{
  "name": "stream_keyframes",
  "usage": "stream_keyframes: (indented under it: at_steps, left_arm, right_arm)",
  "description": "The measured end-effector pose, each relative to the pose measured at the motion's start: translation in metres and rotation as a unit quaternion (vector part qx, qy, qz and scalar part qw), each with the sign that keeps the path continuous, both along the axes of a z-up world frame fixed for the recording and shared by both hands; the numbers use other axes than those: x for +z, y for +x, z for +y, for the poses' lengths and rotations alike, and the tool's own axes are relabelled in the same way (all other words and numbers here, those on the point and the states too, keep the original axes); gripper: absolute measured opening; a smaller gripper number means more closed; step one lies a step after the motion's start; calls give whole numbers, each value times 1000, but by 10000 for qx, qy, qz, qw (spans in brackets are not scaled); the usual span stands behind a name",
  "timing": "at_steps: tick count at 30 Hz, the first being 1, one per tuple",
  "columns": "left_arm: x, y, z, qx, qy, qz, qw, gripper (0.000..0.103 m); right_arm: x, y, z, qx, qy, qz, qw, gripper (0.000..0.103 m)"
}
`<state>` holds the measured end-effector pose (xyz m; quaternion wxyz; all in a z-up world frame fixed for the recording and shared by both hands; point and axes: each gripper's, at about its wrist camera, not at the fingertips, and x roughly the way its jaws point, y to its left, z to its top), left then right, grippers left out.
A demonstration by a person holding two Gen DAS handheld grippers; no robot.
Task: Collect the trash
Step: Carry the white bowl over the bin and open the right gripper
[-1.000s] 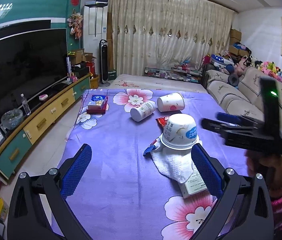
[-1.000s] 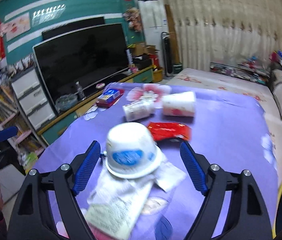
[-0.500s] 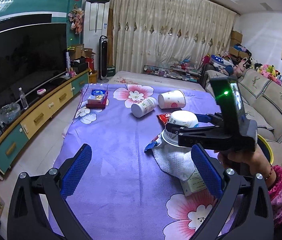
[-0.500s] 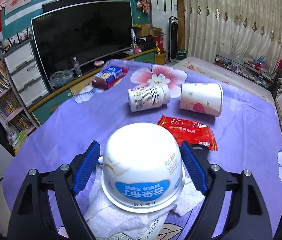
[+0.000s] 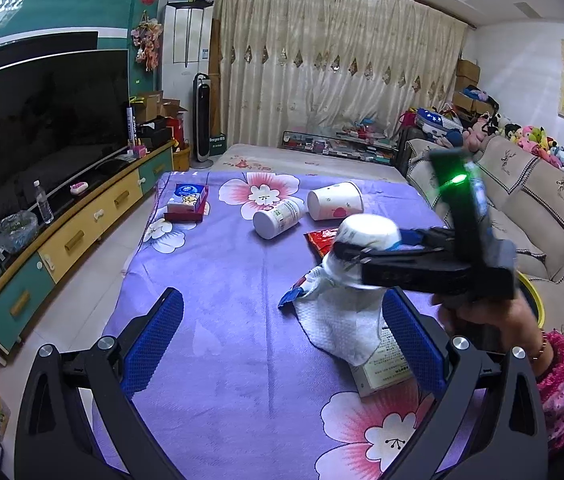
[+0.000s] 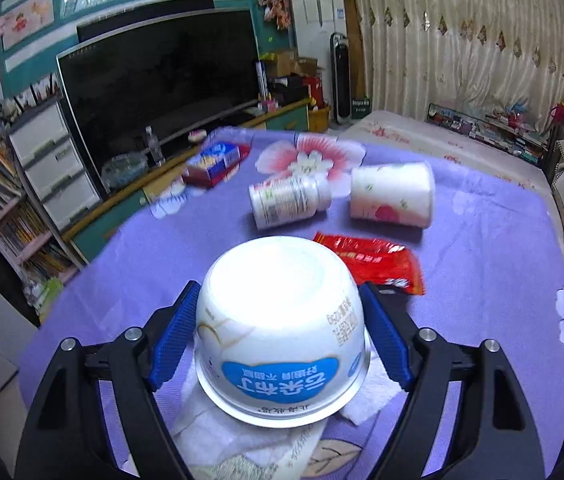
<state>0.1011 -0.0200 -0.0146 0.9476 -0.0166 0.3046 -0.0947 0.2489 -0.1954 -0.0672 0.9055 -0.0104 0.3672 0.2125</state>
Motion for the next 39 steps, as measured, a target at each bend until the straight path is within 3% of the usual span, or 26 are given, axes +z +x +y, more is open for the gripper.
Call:
stream_keyframes:
  at_steps: [10, 17, 24, 28, 34, 39]
  left_arm:
    - [-2, 8, -23, -251, -24, 42, 9997, 98]
    - [-7, 19, -48, -485, 17, 133, 9987, 98]
    - [-12, 31, -78, -731, 109, 221, 9970, 98]
    - [-17, 37, -97, -870, 191, 301, 9956, 98]
    - [-27, 48, -114, -951, 291, 436, 9941, 98]
    - [-35, 60, -120, -945, 326, 533, 9936, 98]
  right_arm:
    - [65, -55, -93, -682, 459, -620, 9947, 75]
    - [73, -94, -193, -1759, 372, -821, 9803, 75]
    - [29, -107, -309, -3159, 258, -380, 9477, 76]
    - [-4, -103, -351, -3636, 142, -104, 9314, 76]
    - [-50, -96, -388, -3996, 55, 272, 9163, 76]
    - [-69, -89, -402, -4148, 14, 419, 9090, 80]
